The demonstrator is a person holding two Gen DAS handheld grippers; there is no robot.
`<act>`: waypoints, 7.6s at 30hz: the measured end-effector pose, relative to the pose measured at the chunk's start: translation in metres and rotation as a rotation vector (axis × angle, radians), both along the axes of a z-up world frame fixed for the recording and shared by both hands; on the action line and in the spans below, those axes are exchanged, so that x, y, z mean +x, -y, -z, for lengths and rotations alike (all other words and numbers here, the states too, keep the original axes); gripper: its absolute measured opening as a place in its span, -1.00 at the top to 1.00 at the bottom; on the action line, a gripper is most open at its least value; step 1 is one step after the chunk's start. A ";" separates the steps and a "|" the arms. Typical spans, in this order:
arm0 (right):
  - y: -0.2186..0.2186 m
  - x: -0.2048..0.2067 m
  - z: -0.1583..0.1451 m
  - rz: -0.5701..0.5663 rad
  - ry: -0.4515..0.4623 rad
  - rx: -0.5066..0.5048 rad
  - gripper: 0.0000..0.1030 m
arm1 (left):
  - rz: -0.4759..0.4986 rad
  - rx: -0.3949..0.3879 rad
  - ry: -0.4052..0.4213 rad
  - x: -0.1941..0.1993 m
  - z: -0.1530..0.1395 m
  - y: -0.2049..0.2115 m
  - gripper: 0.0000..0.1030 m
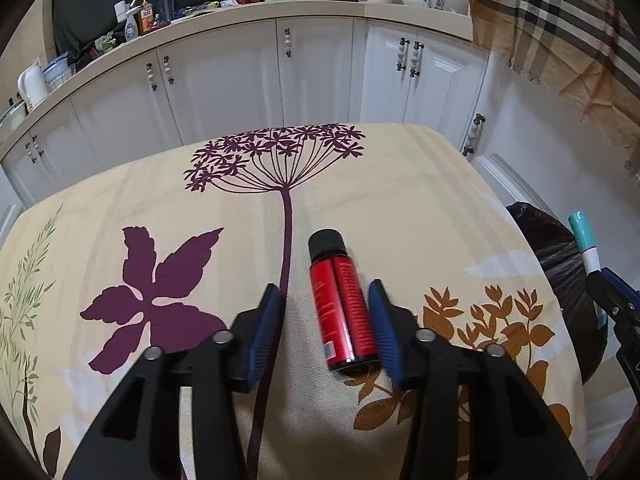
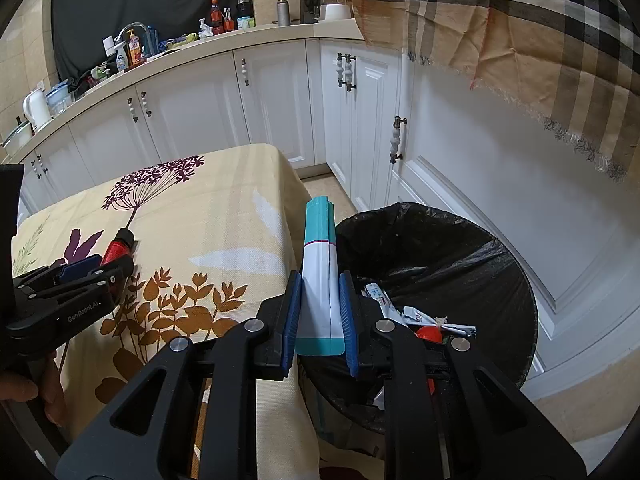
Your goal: Collect trash
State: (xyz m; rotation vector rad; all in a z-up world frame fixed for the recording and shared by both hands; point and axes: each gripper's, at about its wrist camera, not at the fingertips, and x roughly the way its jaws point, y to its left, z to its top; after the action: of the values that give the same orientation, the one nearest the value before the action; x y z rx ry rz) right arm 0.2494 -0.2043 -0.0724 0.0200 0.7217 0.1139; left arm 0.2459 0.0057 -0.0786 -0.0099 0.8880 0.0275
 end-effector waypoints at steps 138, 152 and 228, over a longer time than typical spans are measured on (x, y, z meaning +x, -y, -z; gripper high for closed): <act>0.107 -0.008 -0.013 0.264 0.185 -0.062 0.36 | 0.343 0.004 0.231 0.013 -0.036 0.179 -0.06; 0.106 -0.026 -0.021 0.299 0.205 -0.058 -0.19 | 0.304 0.002 0.249 0.004 -0.041 0.161 -0.36; 0.023 -0.187 -0.066 0.193 0.278 -0.075 -0.55 | 0.141 -0.036 0.349 -0.174 -0.092 0.020 -0.62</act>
State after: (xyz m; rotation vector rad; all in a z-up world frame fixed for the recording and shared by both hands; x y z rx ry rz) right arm 0.0628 -0.2275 -0.0061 0.0015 0.4428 -0.0937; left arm 0.0723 -0.0141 0.0135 0.0145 0.5386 -0.1191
